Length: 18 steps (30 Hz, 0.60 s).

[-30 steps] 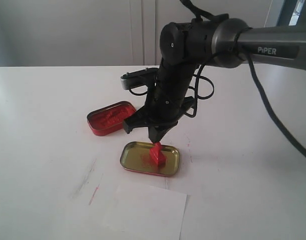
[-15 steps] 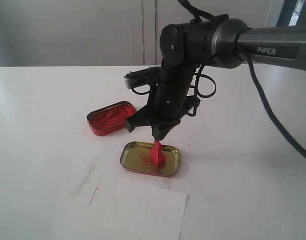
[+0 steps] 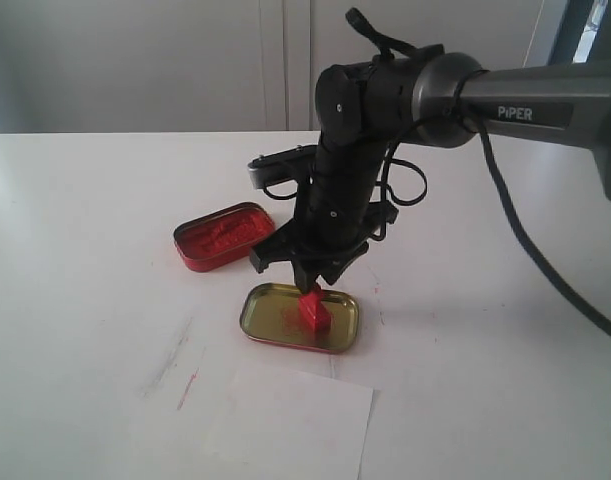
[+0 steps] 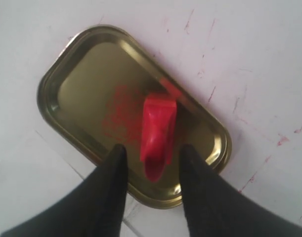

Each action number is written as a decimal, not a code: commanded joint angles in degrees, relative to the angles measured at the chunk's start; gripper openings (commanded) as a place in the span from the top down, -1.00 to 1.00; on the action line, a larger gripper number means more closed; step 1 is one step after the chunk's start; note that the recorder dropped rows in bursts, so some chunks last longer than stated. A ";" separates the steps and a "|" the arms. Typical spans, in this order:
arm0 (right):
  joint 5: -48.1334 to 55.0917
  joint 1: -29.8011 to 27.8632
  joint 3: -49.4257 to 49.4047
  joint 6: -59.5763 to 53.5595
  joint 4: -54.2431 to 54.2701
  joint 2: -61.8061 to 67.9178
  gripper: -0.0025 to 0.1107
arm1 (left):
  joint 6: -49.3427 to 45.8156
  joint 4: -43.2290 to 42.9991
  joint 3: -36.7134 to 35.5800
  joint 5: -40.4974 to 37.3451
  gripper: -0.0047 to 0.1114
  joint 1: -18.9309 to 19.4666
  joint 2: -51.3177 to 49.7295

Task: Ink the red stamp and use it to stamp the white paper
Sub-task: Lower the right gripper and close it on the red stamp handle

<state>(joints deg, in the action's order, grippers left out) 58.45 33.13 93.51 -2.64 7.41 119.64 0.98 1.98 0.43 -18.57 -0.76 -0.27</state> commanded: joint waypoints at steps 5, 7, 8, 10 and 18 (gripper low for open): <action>-1.43 0.01 0.44 1.33 -0.37 -0.14 0.34 | 0.25 0.09 -0.43 -0.51 0.92 0.10 0.27; -1.43 0.01 0.34 1.29 -0.37 0.10 0.34 | 0.25 0.09 -0.43 -0.51 0.92 0.10 0.27; -1.43 0.01 0.34 1.29 -0.19 0.19 0.34 | 0.25 0.09 -0.43 -0.51 0.92 0.10 0.27; -1.30 0.01 0.34 1.29 -0.11 0.80 0.34 | 0.25 0.09 -0.43 -0.51 0.92 0.10 0.27; -1.25 0.01 0.34 1.38 0.19 2.28 0.34 | 0.25 0.09 -0.43 -0.51 0.92 0.10 0.27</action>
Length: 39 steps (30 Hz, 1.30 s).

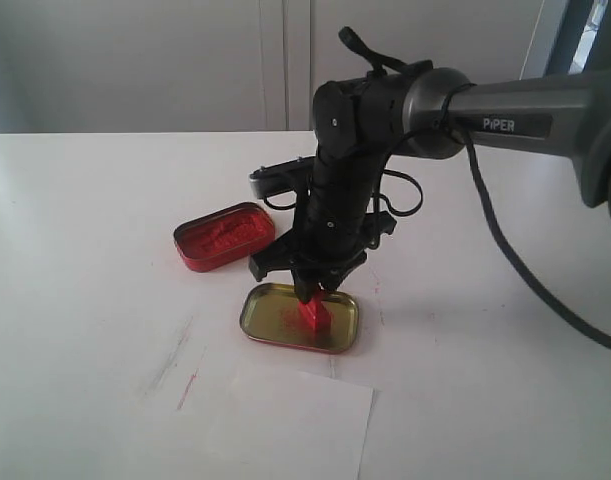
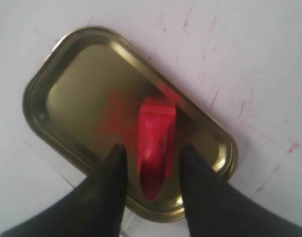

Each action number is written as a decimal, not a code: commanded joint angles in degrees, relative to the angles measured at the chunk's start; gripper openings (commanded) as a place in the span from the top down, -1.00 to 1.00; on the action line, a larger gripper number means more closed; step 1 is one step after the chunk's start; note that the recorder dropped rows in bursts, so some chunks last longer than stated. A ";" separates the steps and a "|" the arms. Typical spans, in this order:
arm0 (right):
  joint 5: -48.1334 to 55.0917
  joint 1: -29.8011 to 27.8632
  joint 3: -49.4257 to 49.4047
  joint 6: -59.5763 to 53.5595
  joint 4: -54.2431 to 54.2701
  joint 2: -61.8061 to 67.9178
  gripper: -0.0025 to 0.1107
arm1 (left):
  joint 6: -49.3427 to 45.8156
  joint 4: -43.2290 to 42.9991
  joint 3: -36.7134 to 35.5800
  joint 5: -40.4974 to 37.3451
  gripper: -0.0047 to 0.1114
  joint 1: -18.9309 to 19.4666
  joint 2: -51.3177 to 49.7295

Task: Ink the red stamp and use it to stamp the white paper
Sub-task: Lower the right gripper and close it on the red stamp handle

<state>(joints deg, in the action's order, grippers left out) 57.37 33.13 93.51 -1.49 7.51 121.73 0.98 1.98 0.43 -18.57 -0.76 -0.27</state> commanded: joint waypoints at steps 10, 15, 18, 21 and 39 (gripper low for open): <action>0.56 0.01 0.34 0.22 0.39 2.64 0.34 | 0.25 0.09 -0.43 -0.51 0.92 0.10 0.27; 0.56 0.01 0.34 0.22 0.39 2.78 0.34 | 0.25 0.09 -0.43 -0.51 0.92 0.10 0.27; 0.82 0.01 0.46 0.22 0.39 2.77 0.34 | 0.25 0.09 -0.43 -0.51 0.92 0.10 0.27; 1.24 0.01 0.65 0.22 0.39 2.77 0.34 | 0.25 0.09 -0.43 -0.51 0.92 0.10 0.27; 2.61 0.01 0.65 1.49 0.38 2.77 0.60 | 0.25 0.09 -0.43 -0.51 0.92 0.10 0.27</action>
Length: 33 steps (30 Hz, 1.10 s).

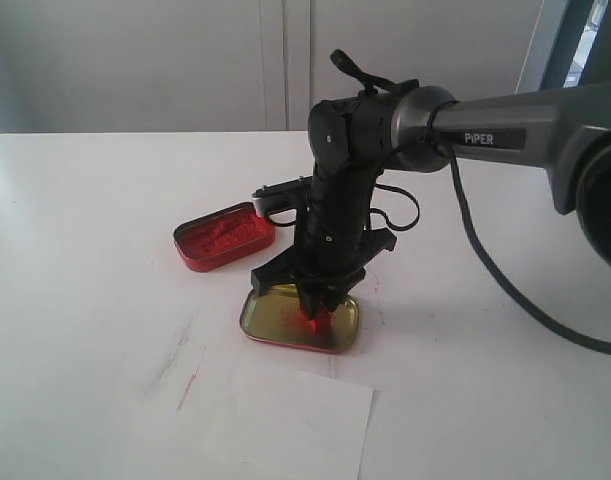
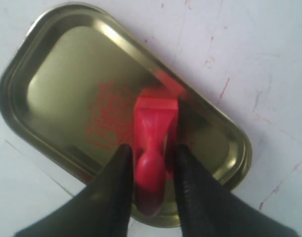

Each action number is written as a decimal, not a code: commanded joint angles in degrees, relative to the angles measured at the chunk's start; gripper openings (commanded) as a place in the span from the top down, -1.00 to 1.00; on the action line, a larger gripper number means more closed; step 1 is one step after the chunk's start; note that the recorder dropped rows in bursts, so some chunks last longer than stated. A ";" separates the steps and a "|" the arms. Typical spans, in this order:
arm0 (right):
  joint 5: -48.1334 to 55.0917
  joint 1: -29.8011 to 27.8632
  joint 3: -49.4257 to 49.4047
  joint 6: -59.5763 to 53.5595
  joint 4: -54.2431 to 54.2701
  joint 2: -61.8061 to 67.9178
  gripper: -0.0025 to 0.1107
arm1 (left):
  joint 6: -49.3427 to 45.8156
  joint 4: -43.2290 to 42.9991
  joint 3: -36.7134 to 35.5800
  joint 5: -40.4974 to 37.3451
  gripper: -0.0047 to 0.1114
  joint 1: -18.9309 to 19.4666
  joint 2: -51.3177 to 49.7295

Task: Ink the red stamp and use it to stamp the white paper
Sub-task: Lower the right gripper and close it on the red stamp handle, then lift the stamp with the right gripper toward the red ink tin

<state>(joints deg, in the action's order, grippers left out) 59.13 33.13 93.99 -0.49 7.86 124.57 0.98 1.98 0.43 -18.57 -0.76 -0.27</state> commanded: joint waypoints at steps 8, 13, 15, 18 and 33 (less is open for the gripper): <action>-0.01 0.01 0.17 0.49 -0.10 -0.65 0.96 | 0.25 0.09 -0.43 -0.51 0.92 0.10 0.27; -0.11 0.01 0.17 0.49 -0.69 -1.98 0.96 | 0.25 0.09 -0.43 -0.51 0.92 0.10 0.27; -0.11 0.01 0.17 0.49 -1.13 -3.23 0.96 | 0.25 0.09 -0.43 -0.51 0.92 0.10 0.27; 0.00 0.01 0.17 -0.82 -1.30 -4.67 0.96 | 0.25 0.09 -0.43 -0.51 0.92 0.10 0.27; 0.77 0.01 -0.04 -1.94 -2.98 -6.50 0.96 | 0.25 0.09 -0.43 -0.51 0.92 0.10 0.27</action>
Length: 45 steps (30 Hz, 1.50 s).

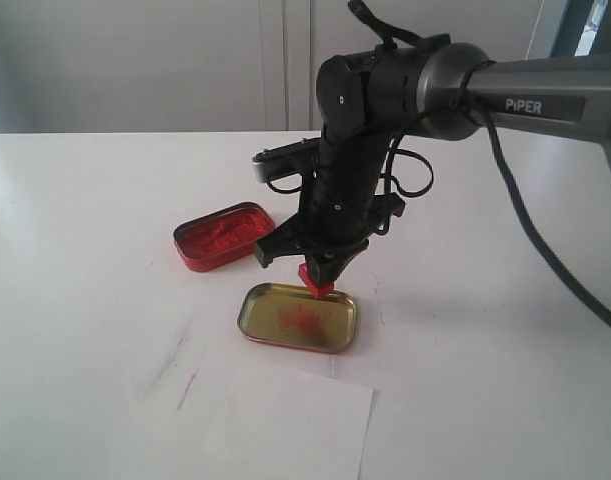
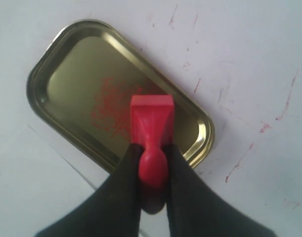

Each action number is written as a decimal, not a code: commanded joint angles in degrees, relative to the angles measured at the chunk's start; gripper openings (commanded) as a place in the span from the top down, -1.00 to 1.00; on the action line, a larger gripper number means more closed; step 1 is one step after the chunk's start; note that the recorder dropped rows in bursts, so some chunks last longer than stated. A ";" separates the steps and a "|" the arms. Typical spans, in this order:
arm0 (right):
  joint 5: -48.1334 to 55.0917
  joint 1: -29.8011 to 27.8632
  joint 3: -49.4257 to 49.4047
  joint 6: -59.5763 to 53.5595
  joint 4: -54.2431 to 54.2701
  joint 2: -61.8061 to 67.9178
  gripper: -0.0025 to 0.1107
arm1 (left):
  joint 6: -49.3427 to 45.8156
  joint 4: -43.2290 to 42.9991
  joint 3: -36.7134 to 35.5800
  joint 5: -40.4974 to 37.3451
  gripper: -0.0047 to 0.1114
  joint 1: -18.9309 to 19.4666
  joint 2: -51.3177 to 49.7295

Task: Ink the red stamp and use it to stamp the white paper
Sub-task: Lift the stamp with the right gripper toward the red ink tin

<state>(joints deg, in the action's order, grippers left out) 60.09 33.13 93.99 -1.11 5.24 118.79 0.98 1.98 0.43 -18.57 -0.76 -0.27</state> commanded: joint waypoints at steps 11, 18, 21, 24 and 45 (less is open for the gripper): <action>0.03 0.01 0.18 -1.66 -0.81 -0.71 0.96 | 0.25 0.09 -0.43 -0.51 0.92 0.10 0.27; 0.05 0.01 0.19 -1.66 -0.91 -1.05 0.96 | 0.25 0.09 -0.43 -0.51 0.92 0.10 0.27; 0.05 0.01 0.19 -1.66 -0.91 -1.05 0.96 | 0.25 0.09 -0.43 -0.51 0.92 0.10 0.27; 0.05 0.01 0.19 -2.15 -0.92 -1.05 0.96 | 0.25 0.09 -0.43 -0.51 0.92 0.10 0.27; 2.93 0.01 10.54 -5.15 -0.81 -1.15 0.96 | 0.25 0.09 -0.43 -0.51 0.92 0.10 0.27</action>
<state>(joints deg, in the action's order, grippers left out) 62.59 33.13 103.20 -4.92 4.83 118.43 0.98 1.98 0.43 -18.57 -0.76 -0.27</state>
